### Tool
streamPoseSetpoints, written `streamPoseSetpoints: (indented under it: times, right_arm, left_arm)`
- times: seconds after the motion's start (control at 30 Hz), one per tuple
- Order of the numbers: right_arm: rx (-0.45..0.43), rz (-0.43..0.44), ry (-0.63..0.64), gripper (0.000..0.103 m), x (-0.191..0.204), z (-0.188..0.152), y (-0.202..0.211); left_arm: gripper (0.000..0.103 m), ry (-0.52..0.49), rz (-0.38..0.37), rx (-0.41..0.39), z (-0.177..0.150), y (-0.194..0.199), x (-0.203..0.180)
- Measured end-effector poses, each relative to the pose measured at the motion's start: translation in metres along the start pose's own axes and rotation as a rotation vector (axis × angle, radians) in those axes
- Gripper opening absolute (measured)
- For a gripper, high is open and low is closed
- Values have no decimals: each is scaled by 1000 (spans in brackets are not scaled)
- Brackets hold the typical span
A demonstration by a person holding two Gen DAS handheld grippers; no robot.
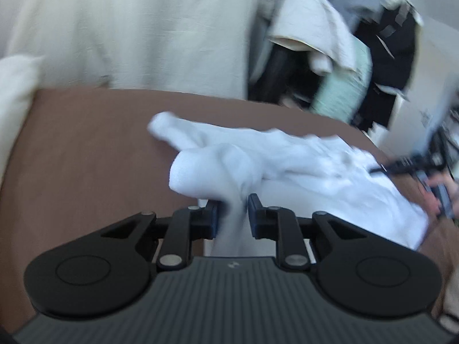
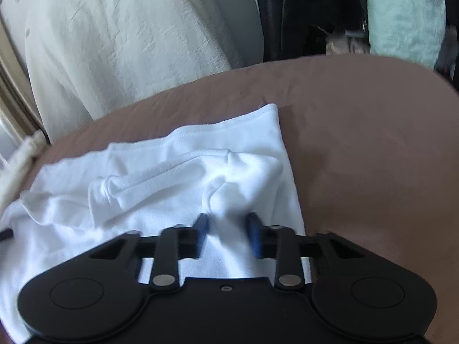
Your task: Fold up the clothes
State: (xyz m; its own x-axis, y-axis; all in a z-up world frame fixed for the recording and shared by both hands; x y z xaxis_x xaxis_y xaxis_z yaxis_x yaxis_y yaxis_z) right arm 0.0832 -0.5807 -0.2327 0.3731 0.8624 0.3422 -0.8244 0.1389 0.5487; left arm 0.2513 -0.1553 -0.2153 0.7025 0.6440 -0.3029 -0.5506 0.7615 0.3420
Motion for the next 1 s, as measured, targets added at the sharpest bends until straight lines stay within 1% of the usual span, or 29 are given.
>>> streamPoseSetpoints:
  times: [0.07, 0.13, 0.17, 0.2, 0.23, 0.3, 0.33, 0.37, 0.4, 0.47, 0.53, 0.57, 0.6, 0.63, 0.73, 0.77, 0.8, 0.83, 0.87, 0.93, 0.97, 1.0]
  right_arm:
    - [-6, 32, -48, 31, -1, 2, 1]
    - [-4, 19, -64, 31, -3, 2, -1]
    - [-3, 8, -69, 34, -3, 2, -3]
    - [-1, -9, -63, 34, -4, 1, -5]
    - [0, -27, -53, 34, -5, 0, -7]
    - [0, -50, -42, 39, -5, -2, -11]
    - [-3, -48, -47, 46, -5, -2, -12]
    - [-4, -47, -51, 53, -4, -2, -14]
    - [-5, -46, -55, 55, -4, -3, -16]
    - [-13, -56, -21, 60, 1, -4, -19]
    - [-21, -68, 21, 62, 6, -6, -22]
    - [-28, -70, 60, 50, 10, -6, -21]
    - [-46, -67, 106, 35, 16, -3, -19]
    - [-69, -63, 151, 15, 23, 0, -16]
    - [-225, -15, 204, 14, 41, 25, 8]
    - [-274, 3, 214, 14, 47, 33, 18]
    - [-295, 0, 222, 14, 49, 39, 25]
    - [-291, -11, 223, 14, 47, 41, 27]
    - [-283, -21, 223, 14, 44, 42, 28]
    - [-222, -65, 183, 14, 30, 35, 17]
    - [-187, -89, 160, 14, 22, 31, 11]
    - [-153, -103, 137, 14, 16, 25, 4]
  left_arm:
    - [20, -51, -17, 9, 3, 1, -14]
    - [20, -80, -14, 9, 5, 1, -21]
    - [20, -102, 7, 17, 5, 0, -21]
    - [20, -127, 27, 22, 5, 3, -23]
    - [20, -153, 37, 18, 6, 5, -24]
    - [21, -194, 81, -6, 11, 10, -25]
    - [22, -199, 106, -16, 13, 12, -23]
    - [24, -192, 109, -23, 15, 12, -21]
    - [26, -184, 112, -30, 16, 13, -18]
    - [30, -167, 117, -45, 18, 13, -13]
    - [32, -137, 124, -69, 19, 12, -5]
    - [32, -126, 122, -88, 19, 12, -3]
    - [31, -116, 121, -107, 19, 12, 0]
    - [29, -121, 113, -125, 20, 14, -1]
    - [29, -201, 72, -179, 25, 22, -18]
    - [29, -224, 50, -177, 24, 22, -24]
    - [32, -246, 28, -173, 23, 23, -30]
    - [32, -269, 5, -170, 23, 23, -37]
    - [32, -264, 8, -155, 21, 19, -38]
    - [34, -219, 19, -101, 17, 6, -39]
    - [40, -197, 34, -57, 12, -3, -35]
    - [41, -198, 66, -35, 9, -10, -29]
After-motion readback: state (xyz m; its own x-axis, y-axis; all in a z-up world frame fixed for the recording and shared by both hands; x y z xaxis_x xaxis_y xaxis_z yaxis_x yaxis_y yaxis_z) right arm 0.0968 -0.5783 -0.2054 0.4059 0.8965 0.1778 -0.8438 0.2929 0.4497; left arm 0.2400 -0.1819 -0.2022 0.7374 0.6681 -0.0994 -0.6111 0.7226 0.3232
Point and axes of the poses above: each gripper's, at about its wrist camera, not at the fingertips, and y roughly against the way its jaws point, x to its left, z to its top, the point moved 10 cm from there along -y, roughly the way its jaws point, and after that the axes turned 11 degrees about -x, right-handed, at the moved point
